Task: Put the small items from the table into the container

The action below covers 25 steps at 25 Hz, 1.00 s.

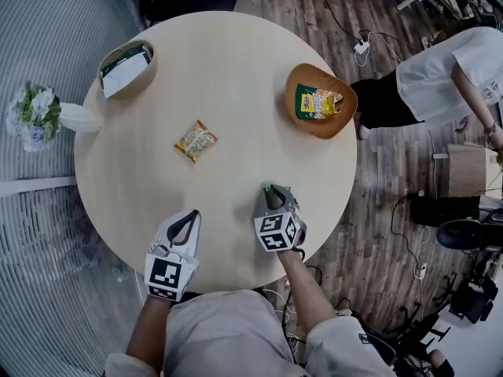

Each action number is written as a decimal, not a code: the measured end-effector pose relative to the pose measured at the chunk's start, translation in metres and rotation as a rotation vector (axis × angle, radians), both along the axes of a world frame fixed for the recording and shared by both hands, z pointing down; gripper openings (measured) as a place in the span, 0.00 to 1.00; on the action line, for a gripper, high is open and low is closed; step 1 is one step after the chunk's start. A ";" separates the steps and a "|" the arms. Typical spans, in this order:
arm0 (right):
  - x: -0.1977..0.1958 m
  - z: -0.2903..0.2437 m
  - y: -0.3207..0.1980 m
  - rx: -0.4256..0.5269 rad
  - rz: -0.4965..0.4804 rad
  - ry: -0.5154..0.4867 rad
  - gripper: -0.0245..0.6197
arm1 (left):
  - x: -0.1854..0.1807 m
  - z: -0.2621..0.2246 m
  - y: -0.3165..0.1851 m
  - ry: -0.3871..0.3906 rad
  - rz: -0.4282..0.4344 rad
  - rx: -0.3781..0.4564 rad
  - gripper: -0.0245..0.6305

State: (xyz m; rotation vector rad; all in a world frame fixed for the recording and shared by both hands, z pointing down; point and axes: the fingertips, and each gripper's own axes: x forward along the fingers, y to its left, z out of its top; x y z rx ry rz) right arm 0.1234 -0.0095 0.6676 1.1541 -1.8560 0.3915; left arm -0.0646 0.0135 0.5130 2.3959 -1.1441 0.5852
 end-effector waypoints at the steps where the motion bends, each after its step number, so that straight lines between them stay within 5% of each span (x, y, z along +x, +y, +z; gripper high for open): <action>1: 0.000 -0.002 -0.001 0.004 0.001 -0.003 0.16 | 0.000 0.000 0.000 0.000 0.000 -0.001 0.02; 9: 0.005 -0.043 -0.029 0.119 -0.015 0.003 0.15 | -0.004 -0.001 0.000 -0.001 0.002 0.001 0.02; 18: 0.059 -0.131 -0.148 0.371 0.044 0.080 0.15 | -0.008 0.005 0.000 -0.016 0.006 -0.007 0.02; 25: 0.101 -0.116 -0.209 0.321 0.092 0.137 0.15 | -0.018 0.008 0.002 -0.034 -0.014 -0.022 0.02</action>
